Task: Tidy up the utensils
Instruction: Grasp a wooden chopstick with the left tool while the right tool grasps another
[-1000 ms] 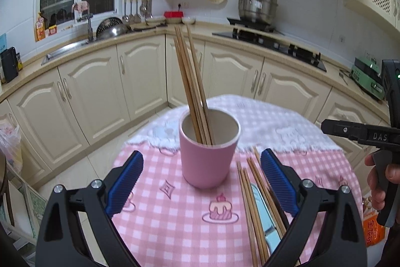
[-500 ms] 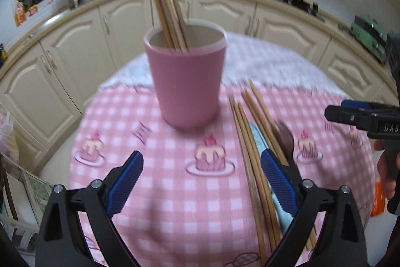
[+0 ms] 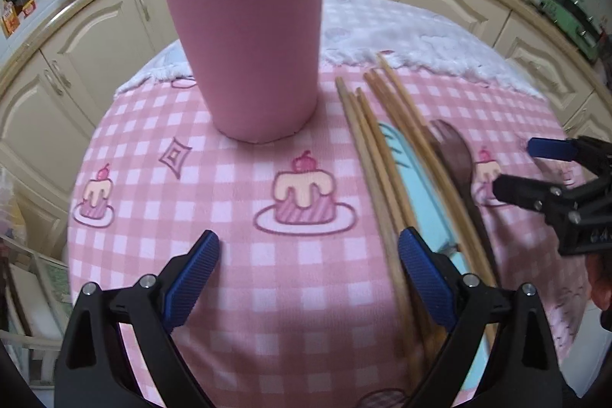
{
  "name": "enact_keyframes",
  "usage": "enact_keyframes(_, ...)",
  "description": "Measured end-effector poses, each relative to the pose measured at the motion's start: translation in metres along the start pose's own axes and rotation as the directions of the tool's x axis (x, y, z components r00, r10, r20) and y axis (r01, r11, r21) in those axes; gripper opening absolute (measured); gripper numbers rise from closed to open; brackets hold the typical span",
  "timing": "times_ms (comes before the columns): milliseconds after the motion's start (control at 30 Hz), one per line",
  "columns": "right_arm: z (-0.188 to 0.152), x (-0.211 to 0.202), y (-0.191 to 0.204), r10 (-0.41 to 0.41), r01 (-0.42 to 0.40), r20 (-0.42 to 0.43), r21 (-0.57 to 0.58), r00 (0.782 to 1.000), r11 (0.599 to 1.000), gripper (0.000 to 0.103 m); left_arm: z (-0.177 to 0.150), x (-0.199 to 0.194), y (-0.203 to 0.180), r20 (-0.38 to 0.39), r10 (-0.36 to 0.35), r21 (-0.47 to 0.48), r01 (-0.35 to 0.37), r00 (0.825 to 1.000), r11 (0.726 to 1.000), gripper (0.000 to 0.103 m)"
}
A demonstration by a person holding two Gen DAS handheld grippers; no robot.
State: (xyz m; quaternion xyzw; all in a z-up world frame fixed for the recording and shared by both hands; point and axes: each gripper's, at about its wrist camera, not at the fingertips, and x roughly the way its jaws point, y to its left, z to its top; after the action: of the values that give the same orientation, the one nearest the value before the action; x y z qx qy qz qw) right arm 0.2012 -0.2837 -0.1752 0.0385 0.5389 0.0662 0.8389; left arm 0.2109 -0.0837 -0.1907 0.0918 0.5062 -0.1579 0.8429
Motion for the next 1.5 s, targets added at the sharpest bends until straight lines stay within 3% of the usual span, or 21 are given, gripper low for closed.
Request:
enact_keyframes(233,0.002,0.004,0.016,0.008,-0.008,0.005,-0.039,1.000,0.999,0.097,0.001,0.001,0.002,0.000,-0.005,0.005,0.005,1.000,1.000,0.093)
enact_keyframes(767,0.017,0.023,0.038,-0.098,0.094,-0.032,-0.109,0.995,0.990,0.096,0.011,0.005,-0.001,-0.003,0.044,0.045,-0.044,0.999,0.998,0.093)
enact_keyframes(1000,0.029,0.022,0.032,-0.082,0.077,-0.053,-0.086,0.995,0.993,0.082,0.029,0.016,-0.012,-0.052,0.047,0.090,-0.043,0.998,0.995,0.089)
enact_keyframes(1167,0.045,0.026,0.036,-0.065,0.061,-0.059,-0.076,0.996,0.995,0.067,0.044,0.018,-0.016,-0.086,0.001,0.101,0.008,0.996,0.995,0.062)
enact_keyframes(1300,0.056,0.031,0.042,-0.071,0.066,-0.057,-0.085,0.996,0.994,0.052,0.055,0.022,-0.022,-0.093,-0.027,0.106,0.037,0.995,0.994,0.048)
enact_keyframes(1367,0.061,0.033,0.045,-0.078,0.073,-0.052,-0.098,0.996,0.993,0.044,0.055,0.024,-0.027,-0.092,-0.041,0.106,0.051,0.995,0.993,0.030)
enact_keyframes(1400,0.061,0.033,0.046,-0.079,0.073,-0.050,-0.108,0.996,0.991,0.036,0.055,0.025,-0.027,-0.092,-0.050,0.105,0.060,0.995,0.993,0.023)
enact_keyframes(1433,0.063,0.034,0.048,-0.069,0.062,-0.049,-0.123,0.996,0.990,0.022,0.056,0.026,-0.029,-0.092,-0.059,0.107,0.068,0.994,0.992,0.011)
enact_keyframes(1500,0.062,0.033,0.050,-0.043,0.037,-0.047,-0.134,0.998,0.990,0.006,0.055,0.026,-0.033,-0.091,-0.082,0.103,0.091,0.993,0.991,0.007)
